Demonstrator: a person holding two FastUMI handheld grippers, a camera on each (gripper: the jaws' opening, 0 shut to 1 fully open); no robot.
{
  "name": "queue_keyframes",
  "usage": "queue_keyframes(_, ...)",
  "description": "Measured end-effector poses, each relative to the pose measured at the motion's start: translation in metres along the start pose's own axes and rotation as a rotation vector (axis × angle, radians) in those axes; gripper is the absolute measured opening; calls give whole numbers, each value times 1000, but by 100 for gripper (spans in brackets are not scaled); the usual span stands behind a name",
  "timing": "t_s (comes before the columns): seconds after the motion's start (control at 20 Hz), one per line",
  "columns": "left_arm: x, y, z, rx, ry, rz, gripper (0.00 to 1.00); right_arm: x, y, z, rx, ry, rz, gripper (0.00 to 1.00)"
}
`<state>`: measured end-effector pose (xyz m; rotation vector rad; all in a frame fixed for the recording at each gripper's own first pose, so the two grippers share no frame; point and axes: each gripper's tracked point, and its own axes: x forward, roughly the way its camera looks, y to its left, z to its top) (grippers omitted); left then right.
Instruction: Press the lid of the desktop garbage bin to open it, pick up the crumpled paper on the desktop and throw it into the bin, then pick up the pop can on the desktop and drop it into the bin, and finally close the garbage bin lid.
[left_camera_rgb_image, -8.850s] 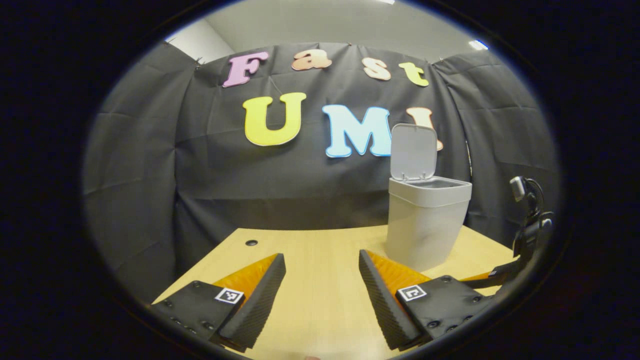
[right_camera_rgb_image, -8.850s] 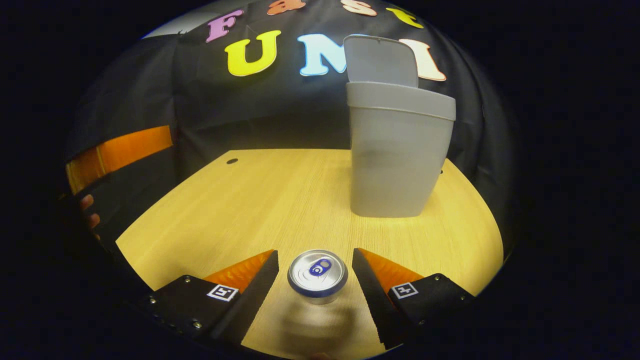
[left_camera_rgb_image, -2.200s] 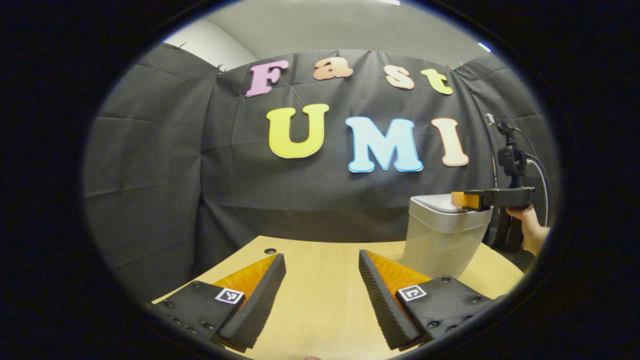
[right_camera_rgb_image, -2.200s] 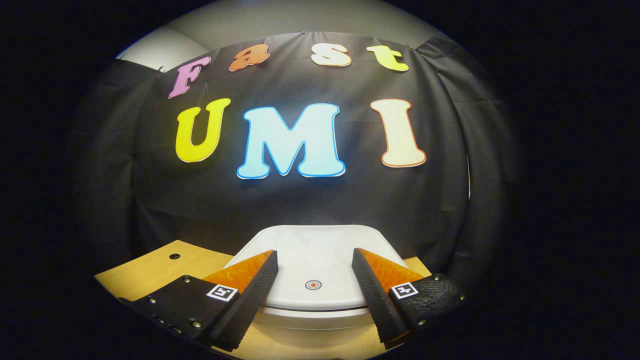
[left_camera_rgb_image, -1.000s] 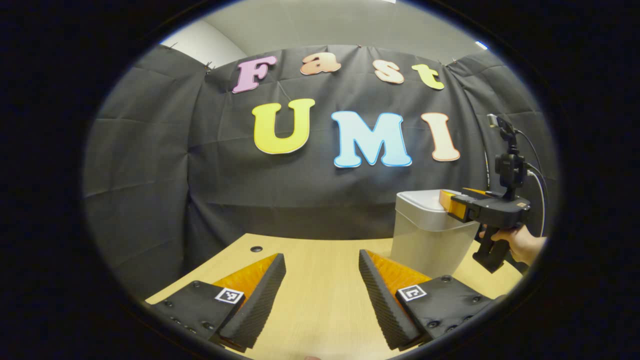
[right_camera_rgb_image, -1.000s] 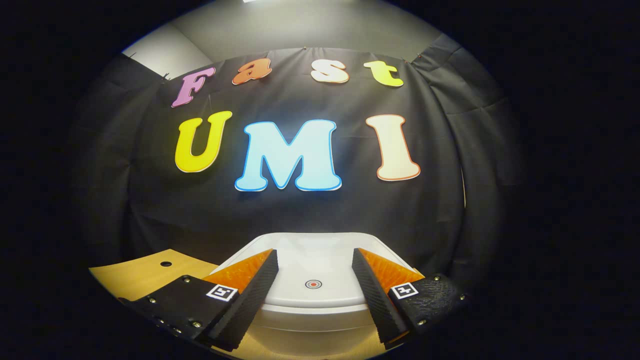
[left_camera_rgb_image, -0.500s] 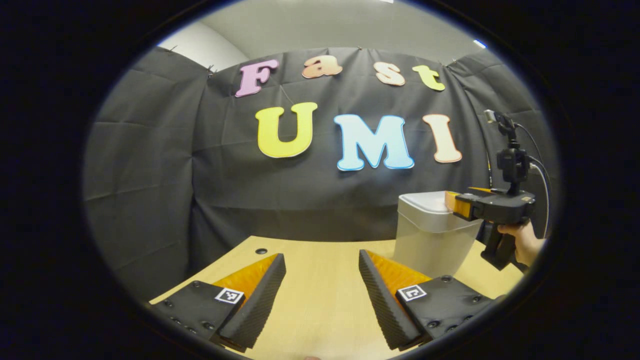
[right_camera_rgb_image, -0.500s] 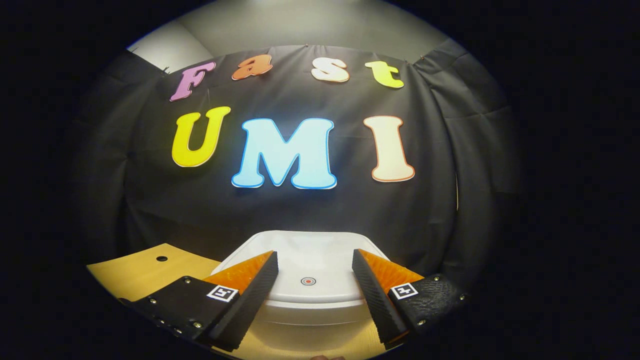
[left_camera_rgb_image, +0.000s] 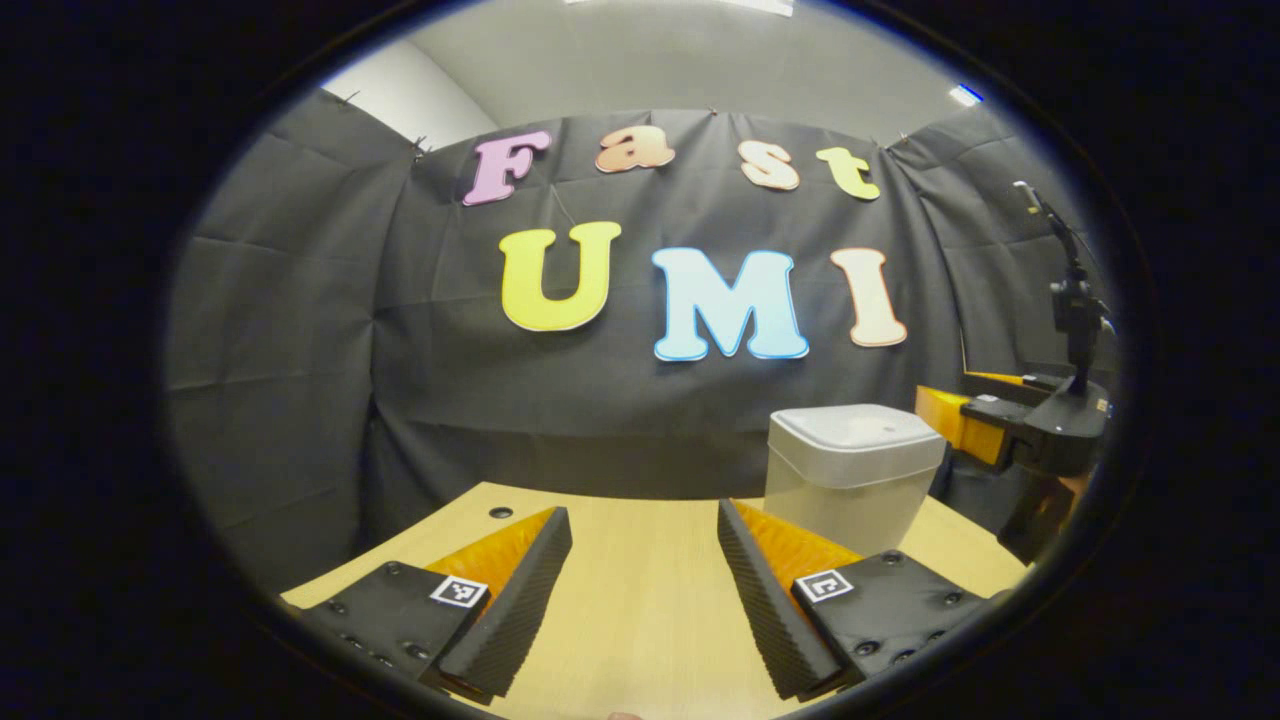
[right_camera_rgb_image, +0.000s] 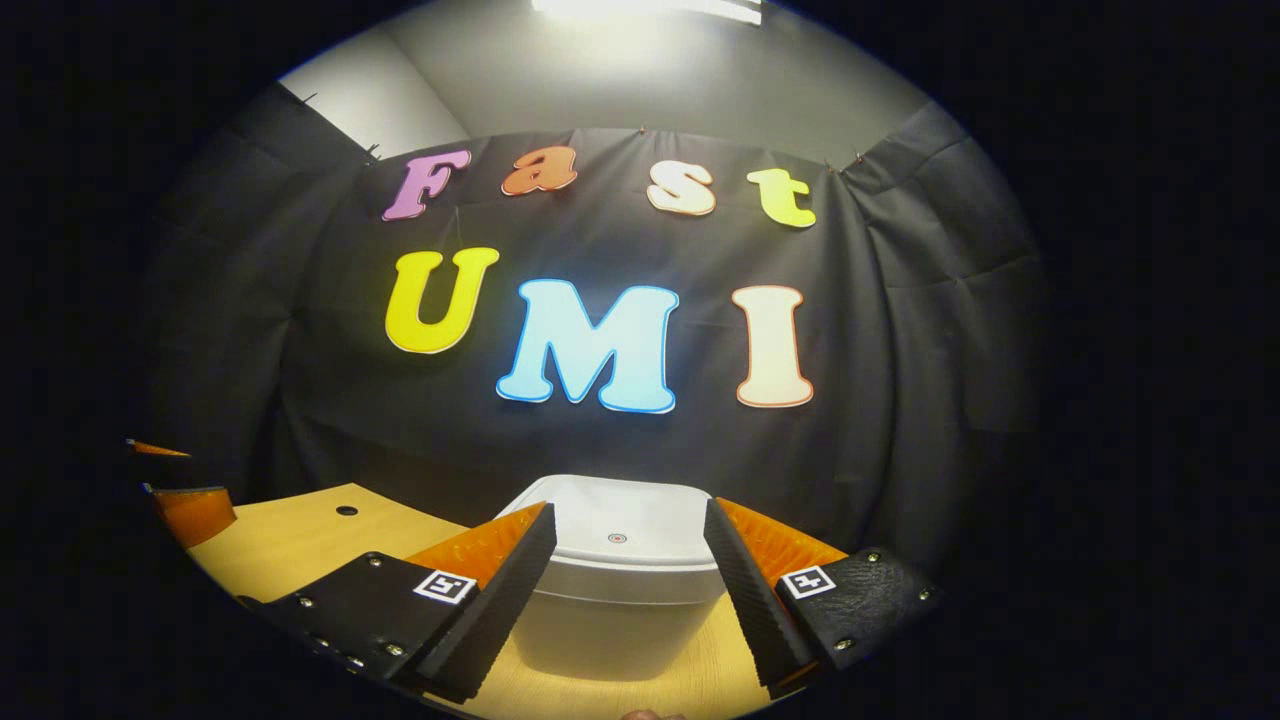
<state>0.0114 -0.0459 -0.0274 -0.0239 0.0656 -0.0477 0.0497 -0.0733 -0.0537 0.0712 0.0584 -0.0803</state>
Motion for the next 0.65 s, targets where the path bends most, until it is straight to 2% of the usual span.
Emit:
queue_keyframes(0.4,-31,-4,9,-29,-41,86,96,-81,8,14,-25,3,108,95)
queue_keyframes(0.65,-39,-6,17,0,-55,76,96,-103,6,15,-32,-5,94,95)
